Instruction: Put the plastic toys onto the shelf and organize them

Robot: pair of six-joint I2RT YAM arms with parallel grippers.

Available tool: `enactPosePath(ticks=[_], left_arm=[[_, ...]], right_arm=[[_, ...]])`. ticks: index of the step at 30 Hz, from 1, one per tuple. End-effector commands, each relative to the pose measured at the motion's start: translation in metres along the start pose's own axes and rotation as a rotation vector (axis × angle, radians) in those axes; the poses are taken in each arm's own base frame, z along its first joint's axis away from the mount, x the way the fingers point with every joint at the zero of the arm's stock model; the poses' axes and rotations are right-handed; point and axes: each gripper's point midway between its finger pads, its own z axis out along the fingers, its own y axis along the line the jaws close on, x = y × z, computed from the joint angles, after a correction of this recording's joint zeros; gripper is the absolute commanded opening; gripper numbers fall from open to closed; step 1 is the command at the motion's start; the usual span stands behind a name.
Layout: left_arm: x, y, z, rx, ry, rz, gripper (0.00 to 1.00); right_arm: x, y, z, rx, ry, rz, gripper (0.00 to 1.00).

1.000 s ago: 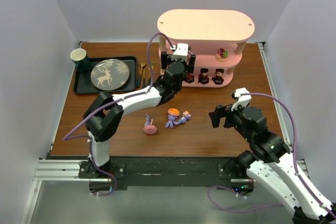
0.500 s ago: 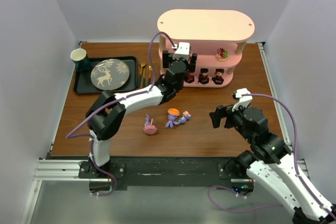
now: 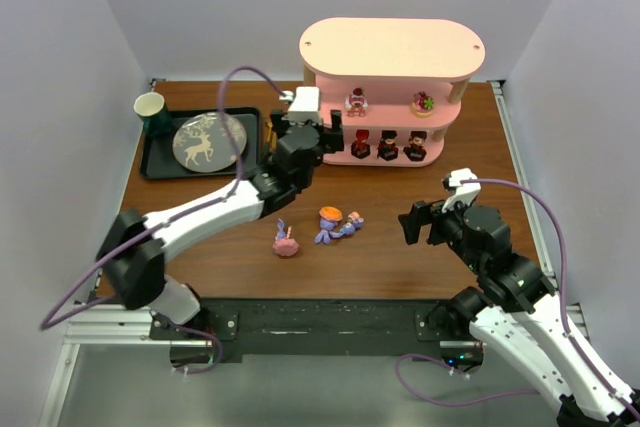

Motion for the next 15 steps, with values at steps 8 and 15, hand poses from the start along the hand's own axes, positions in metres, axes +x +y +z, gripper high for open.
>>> enactPosePath(ticks=[8, 15], left_arm=[[0.112, 0.072, -0.132, -0.069, 0.582, -0.100, 1.00], [0.159, 0.098, -0.170, -0.124, 0.727, -0.143, 0.99]], right_arm=[[-0.002, 0.013, -0.004, -0.062, 0.018, 0.031, 0.99], [0.007, 0.018, -0.003, -0.087, 0.046, 0.052, 0.99]])
